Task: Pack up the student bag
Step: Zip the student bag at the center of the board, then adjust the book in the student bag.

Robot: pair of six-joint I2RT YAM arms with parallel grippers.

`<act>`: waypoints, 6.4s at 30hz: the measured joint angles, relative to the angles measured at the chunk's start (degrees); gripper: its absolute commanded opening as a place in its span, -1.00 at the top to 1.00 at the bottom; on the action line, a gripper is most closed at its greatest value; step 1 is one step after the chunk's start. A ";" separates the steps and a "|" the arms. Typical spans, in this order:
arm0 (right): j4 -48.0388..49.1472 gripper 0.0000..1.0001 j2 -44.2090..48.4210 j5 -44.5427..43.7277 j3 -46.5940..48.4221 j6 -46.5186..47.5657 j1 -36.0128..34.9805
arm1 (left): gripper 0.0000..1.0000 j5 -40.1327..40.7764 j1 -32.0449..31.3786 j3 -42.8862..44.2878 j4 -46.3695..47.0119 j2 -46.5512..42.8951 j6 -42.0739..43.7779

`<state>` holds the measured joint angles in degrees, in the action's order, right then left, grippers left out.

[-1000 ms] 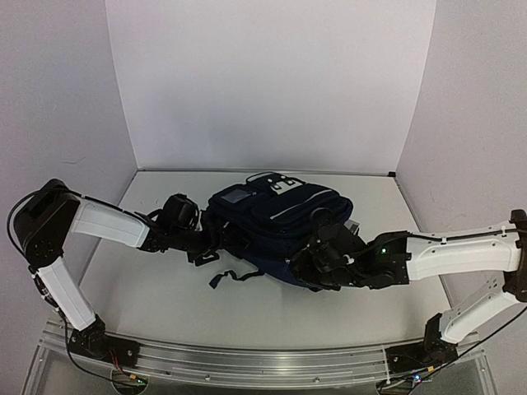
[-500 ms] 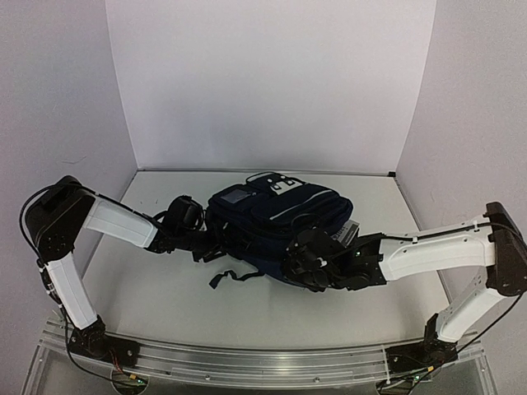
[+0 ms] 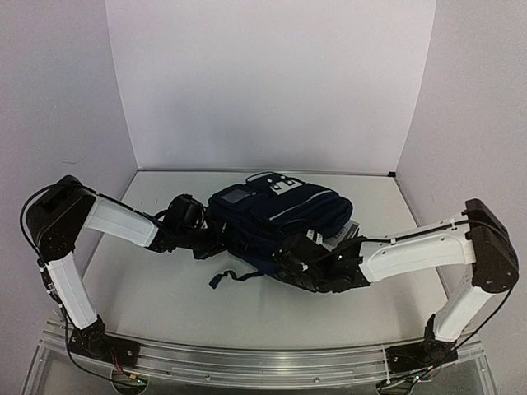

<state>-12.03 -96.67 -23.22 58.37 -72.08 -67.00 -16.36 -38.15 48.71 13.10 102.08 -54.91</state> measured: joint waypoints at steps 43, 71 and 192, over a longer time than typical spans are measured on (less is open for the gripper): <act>-2.62 1.00 0.17 17.08 6.20 9.17 1.96 | 0.69 -14.07 25.51 12.58 -11.78 6.77 19.67; 5.61 1.00 -11.70 22.91 15.35 16.01 1.81 | -0.27 -2.97 7.02 -23.25 -9.22 -30.87 0.24; 44.96 0.41 -15.08 39.71 -5.93 7.05 16.37 | 0.99 -10.60 11.79 -13.92 -17.27 -22.39 7.37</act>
<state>32.93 -111.76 16.49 52.45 -65.03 -50.63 -26.96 -26.36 34.79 -4.16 79.70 -47.54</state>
